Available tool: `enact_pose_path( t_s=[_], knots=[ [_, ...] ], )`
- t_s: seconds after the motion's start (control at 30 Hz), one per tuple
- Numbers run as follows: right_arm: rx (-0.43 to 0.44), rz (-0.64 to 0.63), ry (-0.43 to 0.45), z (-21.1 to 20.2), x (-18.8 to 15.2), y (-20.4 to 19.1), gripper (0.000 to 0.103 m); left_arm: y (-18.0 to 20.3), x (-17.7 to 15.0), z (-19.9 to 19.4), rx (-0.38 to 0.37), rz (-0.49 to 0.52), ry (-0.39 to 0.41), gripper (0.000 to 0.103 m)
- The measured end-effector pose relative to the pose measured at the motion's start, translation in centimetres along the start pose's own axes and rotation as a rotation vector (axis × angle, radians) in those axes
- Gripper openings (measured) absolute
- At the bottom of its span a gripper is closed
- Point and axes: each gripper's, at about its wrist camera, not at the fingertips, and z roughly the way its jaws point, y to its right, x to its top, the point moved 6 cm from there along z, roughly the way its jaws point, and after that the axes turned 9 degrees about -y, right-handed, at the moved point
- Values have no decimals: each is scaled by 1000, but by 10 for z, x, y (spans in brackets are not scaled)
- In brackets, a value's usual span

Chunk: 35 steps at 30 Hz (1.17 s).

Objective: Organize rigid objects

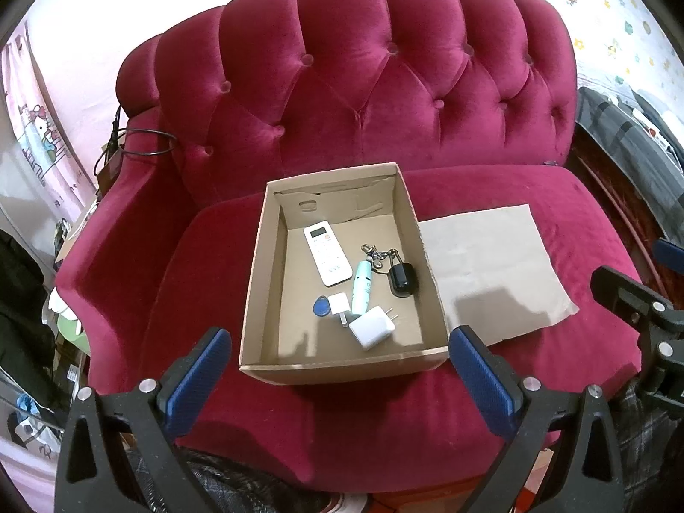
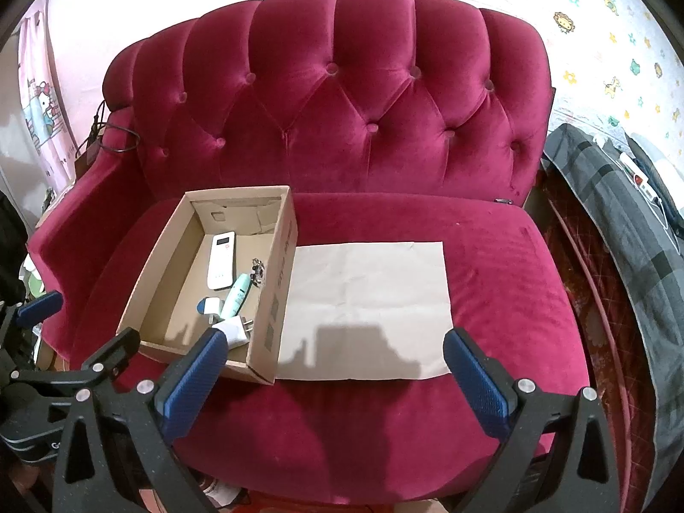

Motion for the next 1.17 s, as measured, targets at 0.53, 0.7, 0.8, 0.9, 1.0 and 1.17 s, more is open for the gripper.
enact_pose_path(
  t_s=[0.53,0.7,0.8,0.9,1.0,1.17],
  knots=[
    [0,-2,4,1,3,-2,103,2,3,0,-8,-2,-1,103],
    [-1,0,6,0,3,-2,103,4,4,1,-8,3,-3,103],
    [-1,-3,7,1,3,-2,103,5,4,1,-7,1,-5,103],
    [1,-4,8,1,5,-2,103,6,5,1,-9,2,-8,103],
    [-1,-3,8,2,4,-2,103,7,5,1,-9,5,-10,103],
    [7,-1,8,4,7,1,103,9,7,2,-12,8,-15,103]
  ],
)
